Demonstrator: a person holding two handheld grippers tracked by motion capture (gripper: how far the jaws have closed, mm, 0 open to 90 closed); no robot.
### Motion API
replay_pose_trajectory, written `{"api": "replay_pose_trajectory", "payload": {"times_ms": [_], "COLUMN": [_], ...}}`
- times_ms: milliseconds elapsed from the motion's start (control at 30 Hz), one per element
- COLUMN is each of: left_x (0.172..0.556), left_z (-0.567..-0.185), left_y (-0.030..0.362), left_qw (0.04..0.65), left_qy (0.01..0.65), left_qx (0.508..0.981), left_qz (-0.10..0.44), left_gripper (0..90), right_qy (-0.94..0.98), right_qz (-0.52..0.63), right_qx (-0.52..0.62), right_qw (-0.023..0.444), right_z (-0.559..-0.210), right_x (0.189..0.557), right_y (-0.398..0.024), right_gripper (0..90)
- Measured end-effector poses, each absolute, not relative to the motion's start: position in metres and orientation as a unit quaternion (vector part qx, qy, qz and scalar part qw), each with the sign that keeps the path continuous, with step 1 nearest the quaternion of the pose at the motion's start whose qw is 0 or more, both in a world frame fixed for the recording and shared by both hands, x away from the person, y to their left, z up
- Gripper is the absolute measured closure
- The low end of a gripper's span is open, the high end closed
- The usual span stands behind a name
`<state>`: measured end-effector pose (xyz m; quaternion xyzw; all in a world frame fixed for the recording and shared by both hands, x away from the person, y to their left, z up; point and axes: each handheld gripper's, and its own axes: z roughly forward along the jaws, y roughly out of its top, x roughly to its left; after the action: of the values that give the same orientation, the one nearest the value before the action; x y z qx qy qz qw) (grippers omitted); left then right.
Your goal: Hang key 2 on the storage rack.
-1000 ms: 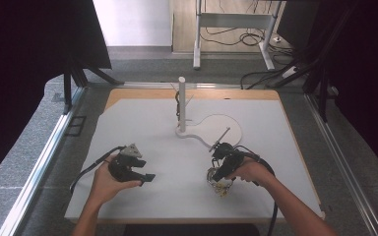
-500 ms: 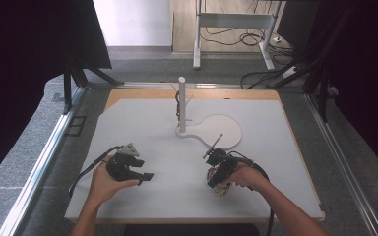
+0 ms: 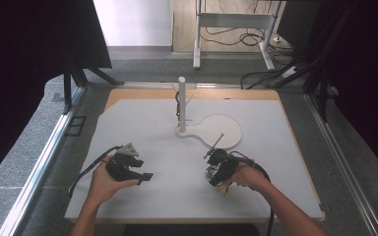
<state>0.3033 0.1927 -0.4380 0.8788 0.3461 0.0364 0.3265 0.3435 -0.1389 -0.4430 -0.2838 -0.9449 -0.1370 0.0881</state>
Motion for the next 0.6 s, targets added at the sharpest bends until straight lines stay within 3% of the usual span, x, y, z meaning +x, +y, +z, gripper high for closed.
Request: {"api": "replay_pose_trajectory", "payload": {"times_ms": [600], "left_x": [0.304], "left_z": [-0.439], "left_y": [0.193], "left_qw": [0.321], "left_qy": [0.347], "left_qx": [0.88], "left_qz": [0.038], "left_gripper": [34.6], "right_qy": [-0.918], "right_qz": [-0.225], "right_qx": [-0.319], "right_qw": [0.067], "right_z": [-0.376], "right_x": [0.358], "right_y": [-0.183], "right_gripper": [87.7]}}
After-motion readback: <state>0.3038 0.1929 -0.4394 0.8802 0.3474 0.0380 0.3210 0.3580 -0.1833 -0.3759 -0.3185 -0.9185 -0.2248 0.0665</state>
